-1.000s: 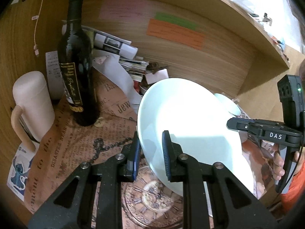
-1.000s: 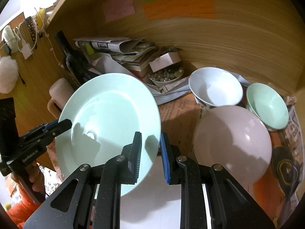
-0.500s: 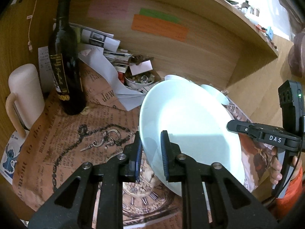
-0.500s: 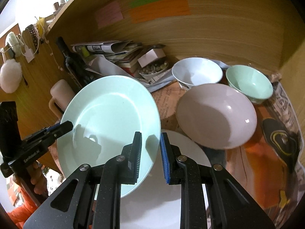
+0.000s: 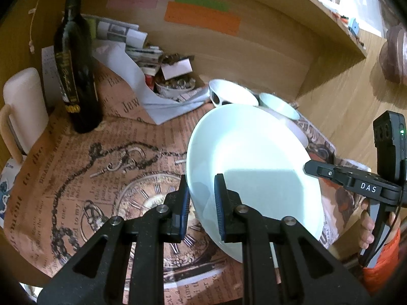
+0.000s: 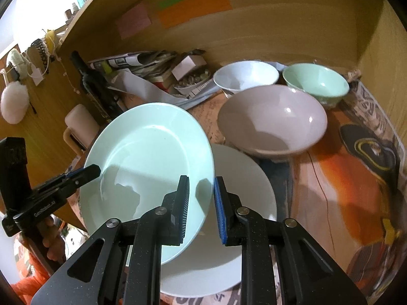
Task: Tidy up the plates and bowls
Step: 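Lift the mint green plate with both grippers and carry it over the white plate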
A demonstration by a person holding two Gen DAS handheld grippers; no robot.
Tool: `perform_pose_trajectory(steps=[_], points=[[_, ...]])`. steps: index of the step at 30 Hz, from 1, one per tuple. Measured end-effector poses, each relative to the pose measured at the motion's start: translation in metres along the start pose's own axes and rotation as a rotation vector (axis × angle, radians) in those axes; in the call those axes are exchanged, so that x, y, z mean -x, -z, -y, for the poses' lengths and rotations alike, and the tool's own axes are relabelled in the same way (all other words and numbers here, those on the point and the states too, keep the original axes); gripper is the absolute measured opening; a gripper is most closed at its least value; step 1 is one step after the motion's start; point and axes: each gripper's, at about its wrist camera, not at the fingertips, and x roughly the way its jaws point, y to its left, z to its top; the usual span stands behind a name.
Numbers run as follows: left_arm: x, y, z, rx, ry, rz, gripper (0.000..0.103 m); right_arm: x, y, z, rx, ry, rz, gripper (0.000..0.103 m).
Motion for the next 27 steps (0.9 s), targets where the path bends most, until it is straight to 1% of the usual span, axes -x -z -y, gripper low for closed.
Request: perform_pose_trajectory(steps=[14,19,22,27], points=[[-0.028,0.019,0.012,-0.013,0.027,-0.104,0.018,0.000,0.025,0.021,-0.045,0.044,-0.021,0.018],[-0.034,0.019,0.018,-0.025,0.031,-0.115,0.018,0.002,0.030,0.027,-0.067,0.048,-0.016,0.018],[-0.035,0.019,0.023,-0.046,0.011,-0.109,0.018,0.003,0.032,0.031,-0.079,0.047,-0.013,0.018],[-0.037,0.016,0.025,-0.057,0.000,-0.111,0.018,0.003,0.033,0.031,-0.085,0.049,-0.005,0.018]])
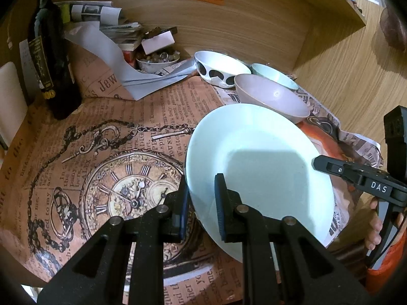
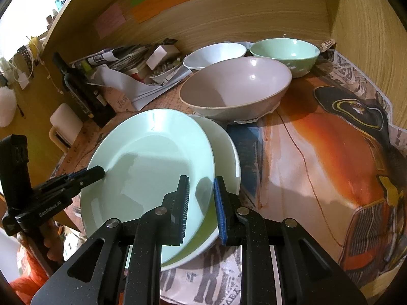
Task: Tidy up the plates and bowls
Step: 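Lift the mint green plate with both grippers and carry it over the white plate, then lower the mint green plate onto the white plate and open both grippers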
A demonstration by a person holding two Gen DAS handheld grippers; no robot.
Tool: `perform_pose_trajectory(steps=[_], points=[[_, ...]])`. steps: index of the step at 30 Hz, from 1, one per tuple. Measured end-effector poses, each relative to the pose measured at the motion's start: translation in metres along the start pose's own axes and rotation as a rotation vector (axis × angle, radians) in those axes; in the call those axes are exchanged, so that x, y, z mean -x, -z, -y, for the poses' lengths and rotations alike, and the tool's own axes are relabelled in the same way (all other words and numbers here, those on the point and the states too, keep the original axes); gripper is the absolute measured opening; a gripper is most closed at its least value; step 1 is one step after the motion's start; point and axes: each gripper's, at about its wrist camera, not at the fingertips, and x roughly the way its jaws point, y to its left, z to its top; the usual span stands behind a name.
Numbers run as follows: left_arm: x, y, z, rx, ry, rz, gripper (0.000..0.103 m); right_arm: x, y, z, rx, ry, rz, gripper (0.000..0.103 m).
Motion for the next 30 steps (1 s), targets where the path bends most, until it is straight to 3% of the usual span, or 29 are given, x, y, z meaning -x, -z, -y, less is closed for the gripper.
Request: perform_pose_trajectory(steps=[9,11,22,26,30], points=[[-0.009,-0.005,0.008,-0.039,-0.058,-0.008,0.020,-0.005,0.002,0.004,-0.021,-0.006,0.008,0.018],[-0.015,-0.006,0.006,-0.033,-0.054,-0.037,0.021,-0.004,0.003,0.004,-0.022,-0.003,0.016,0.018],[-0.018,-0.010,0.008,-0.058,-0.051,-0.033,0.024,-0.001,0.002,0.005,-0.022,0.001,0.032,0.018],[-0.016,-0.011,0.007,-0.065,-0.036,-0.035,0.032,0.006,0.001,-0.003,0.033,0.070,0.078,0.020],[-0.007,-0.015,0.005,-0.076,-0.035,0.006,0.046,0.018,-0.003,-0.011,0.095,0.114,0.123,0.024]])
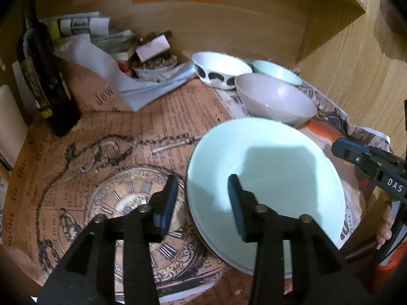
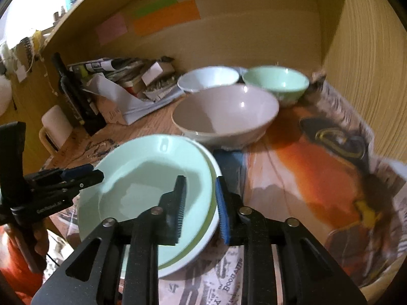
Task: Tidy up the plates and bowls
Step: 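Lower the mint green plate onto the white plate and open both grippers, then move both grippers to the large beige bowl's rim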
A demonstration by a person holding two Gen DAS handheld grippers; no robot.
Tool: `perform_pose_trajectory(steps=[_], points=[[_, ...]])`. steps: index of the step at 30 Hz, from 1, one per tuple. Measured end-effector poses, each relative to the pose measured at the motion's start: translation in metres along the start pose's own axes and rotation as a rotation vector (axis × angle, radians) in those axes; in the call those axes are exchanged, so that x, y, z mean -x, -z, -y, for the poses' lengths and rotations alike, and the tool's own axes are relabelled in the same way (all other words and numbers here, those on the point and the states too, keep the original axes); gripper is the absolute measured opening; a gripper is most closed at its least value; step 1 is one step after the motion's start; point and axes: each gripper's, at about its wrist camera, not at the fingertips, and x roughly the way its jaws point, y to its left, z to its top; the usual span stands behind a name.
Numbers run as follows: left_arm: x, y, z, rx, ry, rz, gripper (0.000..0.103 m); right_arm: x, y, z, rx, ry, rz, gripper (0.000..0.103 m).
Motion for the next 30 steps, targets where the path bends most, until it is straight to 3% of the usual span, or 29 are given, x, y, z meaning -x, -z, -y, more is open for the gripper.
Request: perform_pose_trajectory(steps=[3,7,11,14,16,19,23,30], points=[[0.011,-0.006,-0.003,0.003,0.003,0.035,0.052,0.005,-0.005,-0.001,0.018,0.019,0.024,0.028],[0.024,-0.017,-0.008,0.019,0.016,0.078,0.061,0.008,-0.013,0.004,-0.003,0.024,0.061,0.042],[0.037,-0.035,-0.009,0.021,0.022,0.127,0.070,0.010,-0.022,0.009,-0.022,0.038,0.099,0.045],[0.040,-0.048,-0.009,0.027,0.023,0.160,0.085,0.014,-0.030,0.015,-0.034,0.056,0.140,0.060],[0.040,-0.059,-0.009,0.039,0.029,0.180,0.092,0.016,-0.037,0.018,-0.039,0.067,0.169,0.061],[0.034,-0.074,-0.007,0.035,0.045,0.180,0.093,0.018,-0.048,0.024,-0.049,0.072,0.196,0.061],[0.017,-0.090,-0.002,0.015,0.057,0.159,0.093,0.015,-0.061,0.031,-0.061,0.092,0.231,0.071],[-0.028,-0.112,0.012,-0.026,0.102,0.085,0.093,-0.010,-0.078,0.043,-0.065,0.115,0.204,0.072]])
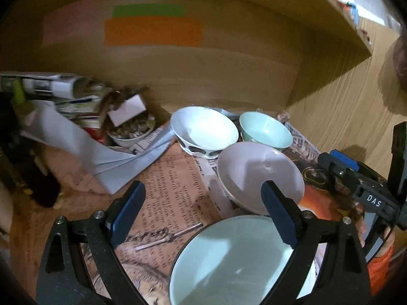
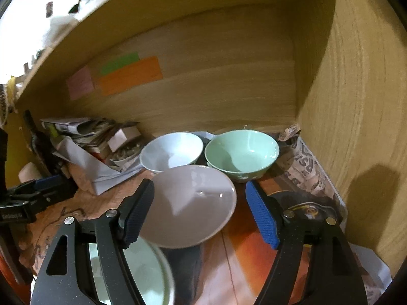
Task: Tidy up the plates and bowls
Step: 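Move both grippers to the large beige bowl's rim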
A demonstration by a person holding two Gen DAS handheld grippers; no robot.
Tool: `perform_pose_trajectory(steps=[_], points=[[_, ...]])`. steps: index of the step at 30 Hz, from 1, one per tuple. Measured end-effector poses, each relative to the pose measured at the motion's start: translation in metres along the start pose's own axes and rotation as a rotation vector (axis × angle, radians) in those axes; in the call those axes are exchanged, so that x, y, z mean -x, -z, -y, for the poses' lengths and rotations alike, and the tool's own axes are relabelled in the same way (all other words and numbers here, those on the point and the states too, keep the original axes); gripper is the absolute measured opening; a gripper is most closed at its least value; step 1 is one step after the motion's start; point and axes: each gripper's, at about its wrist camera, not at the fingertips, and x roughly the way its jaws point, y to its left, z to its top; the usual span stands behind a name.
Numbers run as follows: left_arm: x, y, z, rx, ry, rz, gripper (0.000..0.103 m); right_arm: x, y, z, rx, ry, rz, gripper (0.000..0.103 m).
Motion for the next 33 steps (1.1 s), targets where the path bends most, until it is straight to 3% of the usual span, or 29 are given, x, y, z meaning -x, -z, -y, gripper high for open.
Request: perform_pose_trajectory(steps=[11,15,19,24,26,29,33], points=[[-0.067,-0.015,0.007,-0.036,0.004,-0.090,0.092,-0.050,0.010,0.023,-0.060,0.012,-0.122,0.072],[-0.084,-0.016,0.005,-0.038,0.015,-0.134,0.072,-0.061,0.014,0.029,-0.081,0.006,-0.152,0.072],[-0.097,-0.013,0.005,-0.040,0.029,-0.168,0.062,-0.071,0.019,0.032,-0.093,0.003,-0.177,0.071],[-0.112,-0.011,0.006,-0.043,0.060,-0.217,0.038,-0.080,0.024,0.035,-0.113,-0.031,-0.220,0.054],[-0.115,-0.010,0.007,-0.034,0.034,-0.225,0.033,-0.085,0.027,0.036,-0.127,-0.044,-0.247,0.040],[-0.115,-0.009,0.009,-0.037,0.068,-0.227,0.025,-0.090,0.031,0.039,-0.159,-0.074,-0.280,0.024],[-0.117,-0.009,0.016,-0.070,0.079,-0.230,0.013,-0.088,0.031,0.038,-0.160,-0.081,-0.269,0.021]])
